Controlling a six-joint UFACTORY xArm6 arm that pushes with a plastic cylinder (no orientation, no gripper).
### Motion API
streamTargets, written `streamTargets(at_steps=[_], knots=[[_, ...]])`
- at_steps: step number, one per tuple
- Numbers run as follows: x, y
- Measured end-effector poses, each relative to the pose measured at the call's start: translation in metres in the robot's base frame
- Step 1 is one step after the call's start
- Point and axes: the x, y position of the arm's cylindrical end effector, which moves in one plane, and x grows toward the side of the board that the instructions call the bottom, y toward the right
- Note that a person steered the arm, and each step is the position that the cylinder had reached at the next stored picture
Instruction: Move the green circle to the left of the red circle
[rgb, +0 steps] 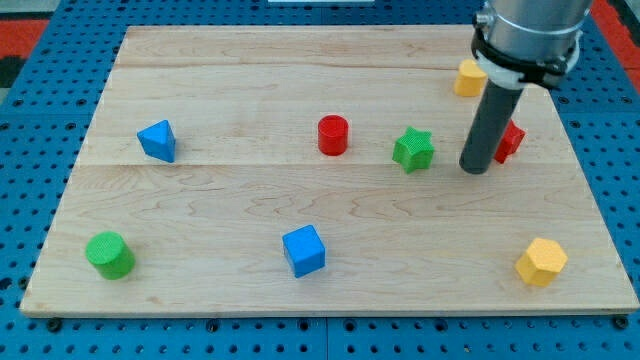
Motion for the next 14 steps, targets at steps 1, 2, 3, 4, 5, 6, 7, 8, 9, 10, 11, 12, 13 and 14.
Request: streamTargets(at_steps=[1, 2, 3, 4, 5, 6, 7, 8, 9, 10, 11, 12, 13, 14], knots=[[0.011, -0.05], [-0.001, -0.079], [-0.013, -0.072], [-0.013, -0.061], [0.011, -0.073], [0.044, -0.168], [0.079, -0.227], [0.116, -0.296], [0.158, -0.327], [0.134, -0.409], [0.113, -0.388], [0.105, -0.334], [0.074, -0.314], [0.026, -0.275]])
